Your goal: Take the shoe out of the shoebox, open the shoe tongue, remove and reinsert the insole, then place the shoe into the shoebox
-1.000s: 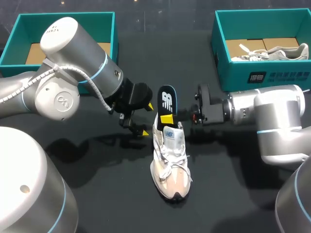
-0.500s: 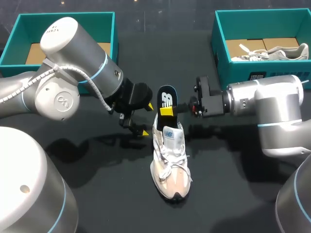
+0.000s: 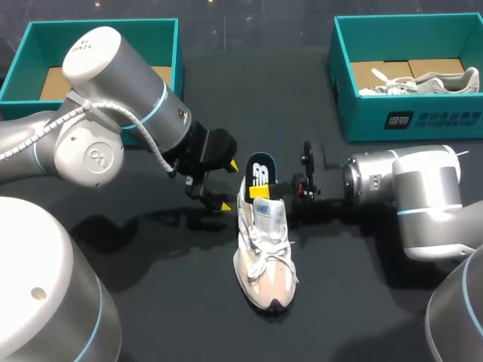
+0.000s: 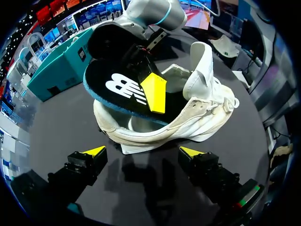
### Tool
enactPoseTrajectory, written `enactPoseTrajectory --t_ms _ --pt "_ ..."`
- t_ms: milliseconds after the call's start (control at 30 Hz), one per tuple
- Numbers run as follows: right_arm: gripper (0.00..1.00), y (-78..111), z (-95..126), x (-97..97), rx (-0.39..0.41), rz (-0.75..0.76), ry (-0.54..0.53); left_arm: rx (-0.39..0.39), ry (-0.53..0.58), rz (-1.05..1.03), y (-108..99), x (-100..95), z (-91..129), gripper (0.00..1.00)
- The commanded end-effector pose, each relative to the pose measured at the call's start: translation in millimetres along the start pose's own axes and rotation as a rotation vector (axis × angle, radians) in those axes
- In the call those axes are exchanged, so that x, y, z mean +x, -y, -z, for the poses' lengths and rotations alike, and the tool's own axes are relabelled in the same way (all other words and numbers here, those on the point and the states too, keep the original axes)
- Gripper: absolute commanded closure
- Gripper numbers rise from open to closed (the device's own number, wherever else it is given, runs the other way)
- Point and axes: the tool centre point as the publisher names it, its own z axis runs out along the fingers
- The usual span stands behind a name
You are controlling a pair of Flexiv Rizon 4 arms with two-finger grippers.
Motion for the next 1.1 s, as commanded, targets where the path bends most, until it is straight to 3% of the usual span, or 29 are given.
enactPoseTrajectory --t_ms 33,100,133,467,567,667,700,733,767,800,1100 --pt "1.00 3.6 -1.8 8.3 0.005 0.004 0.017 -0.001 -0.001 -0.001 0.0 -0.3 -0.8 0.00" --pt "0.64 -1.5 -1.6 10.8 0.005 0.022 0.022 -0.001 -0.001 -0.001 0.0 -0.3 -0.8 0.00" --pt "0.62 -4.2 -1.8 11.4 0.007 0.032 0.023 -0.001 -0.001 -0.001 0.0 -0.3 -0.8 0.00" --pt "0.80 -26.3 -0.2 17.6 0.080 0.097 0.055 -0.001 -0.001 -0.001 0.0 -0.3 -0.8 0.00" --pt "0.80 -32.2 3.5 16.7 0.091 0.099 0.066 -0.001 -0.001 -0.001 0.0 -0.3 -0.8 0.00" --pt "0.71 -37.1 7.5 13.9 0.090 0.108 0.070 -0.001 -0.001 -0.001 0.0 -0.3 -0.8 0.00" --pt "0.72 -38.7 8.8 12.3 0.088 0.110 0.071 -0.001 -0.001 -0.001 0.0 -0.3 -0.8 0.00" --pt "0.74 -39.9 9.8 10.6 0.084 0.112 0.071 -0.001 -0.001 -0.001 0.0 -0.3 -0.8 0.00" --pt "0.82 -41.0 10.5 8.8 0.082 0.114 0.069 -0.001 -0.001 -0.001 0.0 -0.3 -0.8 0.00" --pt "1.00 -41.5 10.8 6.6 0.079 0.113 0.067 -0.001 -0.001 -0.001 0.0 -0.3 -0.8 0.00" --pt "1.00 -25.4 5.0 -5.3 0.069 0.042 0.036 -0.001 -0.001 -0.001 0.0 -0.3 -0.8 0.00"
